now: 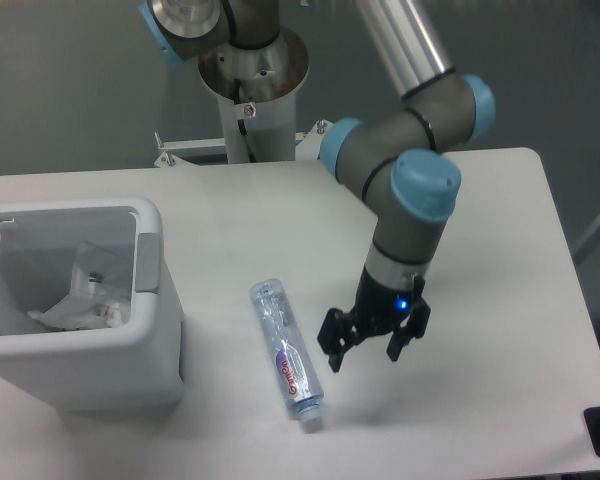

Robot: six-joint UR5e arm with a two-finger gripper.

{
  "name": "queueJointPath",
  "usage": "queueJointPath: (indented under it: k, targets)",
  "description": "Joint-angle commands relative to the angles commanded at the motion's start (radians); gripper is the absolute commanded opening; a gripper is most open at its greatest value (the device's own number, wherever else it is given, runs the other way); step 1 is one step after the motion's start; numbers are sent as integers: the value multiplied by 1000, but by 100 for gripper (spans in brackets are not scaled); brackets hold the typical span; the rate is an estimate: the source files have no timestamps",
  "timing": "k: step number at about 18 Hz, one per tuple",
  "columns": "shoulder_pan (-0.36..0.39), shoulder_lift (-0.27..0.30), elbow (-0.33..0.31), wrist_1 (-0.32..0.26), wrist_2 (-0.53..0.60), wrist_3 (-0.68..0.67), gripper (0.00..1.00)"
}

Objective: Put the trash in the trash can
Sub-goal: 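Move the open gripper to the cap end of the water bottle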

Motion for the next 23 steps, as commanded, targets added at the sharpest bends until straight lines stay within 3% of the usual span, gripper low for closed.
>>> queueJointPath:
  k: [2,6,23]
  targets:
    - [-24,-43,41,-2,8,-25,100]
    - [-46,-97,63,5,32,-20,100]
    - [-115,-144,85,8,78,-23,100]
